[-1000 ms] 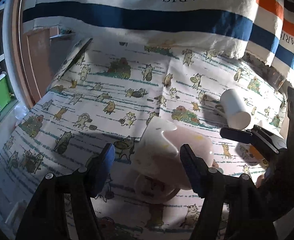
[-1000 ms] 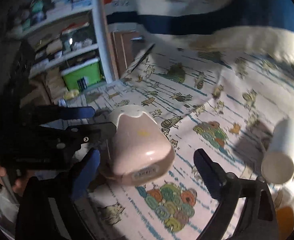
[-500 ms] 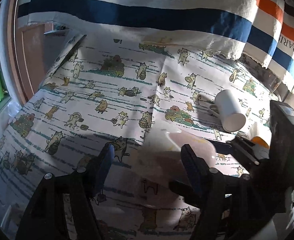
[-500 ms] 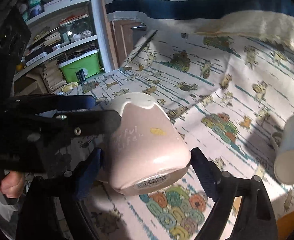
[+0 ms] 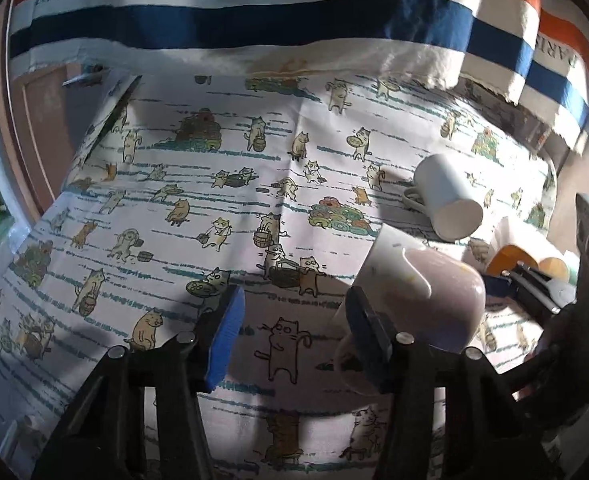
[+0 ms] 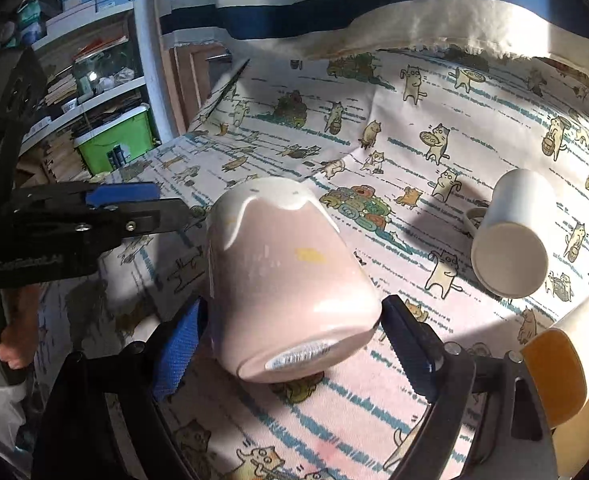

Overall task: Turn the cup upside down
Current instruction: 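Lower the inverted pink mug rim-first onto the cloth with the left tool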

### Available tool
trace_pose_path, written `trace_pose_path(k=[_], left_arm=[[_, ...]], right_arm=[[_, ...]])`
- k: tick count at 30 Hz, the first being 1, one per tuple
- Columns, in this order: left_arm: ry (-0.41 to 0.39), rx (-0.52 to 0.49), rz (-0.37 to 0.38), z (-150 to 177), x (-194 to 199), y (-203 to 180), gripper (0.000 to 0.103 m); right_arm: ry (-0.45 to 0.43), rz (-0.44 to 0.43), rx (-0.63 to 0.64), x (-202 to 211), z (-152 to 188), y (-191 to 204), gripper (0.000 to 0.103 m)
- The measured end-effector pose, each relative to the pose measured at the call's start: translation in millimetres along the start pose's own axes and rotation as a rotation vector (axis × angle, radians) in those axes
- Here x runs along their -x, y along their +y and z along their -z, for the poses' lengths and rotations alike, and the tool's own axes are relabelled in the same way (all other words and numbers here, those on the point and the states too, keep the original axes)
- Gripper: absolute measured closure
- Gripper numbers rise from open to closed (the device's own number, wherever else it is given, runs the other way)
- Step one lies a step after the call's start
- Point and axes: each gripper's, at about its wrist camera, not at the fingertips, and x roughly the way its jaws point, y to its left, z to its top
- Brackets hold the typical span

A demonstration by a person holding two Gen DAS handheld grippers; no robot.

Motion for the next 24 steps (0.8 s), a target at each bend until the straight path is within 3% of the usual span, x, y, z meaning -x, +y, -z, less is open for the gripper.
trace_pose_path(k=[9, 11, 24], left_arm=[[0.002, -0.056, -0.035, 2.3, -7.0, -4.0, 0.053], [-0.015, -0.082, -0.031, 1.2, -9.1, -6.5, 0.055], [-0.009, -0.115, -0.009, -2.1, -17.2, -11.8, 0.056]], right_arm=[[0.035, -0.095, 0.011, -8.4, 4.8, -8.7, 0.012], [0.032, -0.083, 0.011, -9.5, 4.5, -8.6, 0.016], [-0.057, 0.043, -0.004, 9.9, -10.4, 3.5, 0.017]])
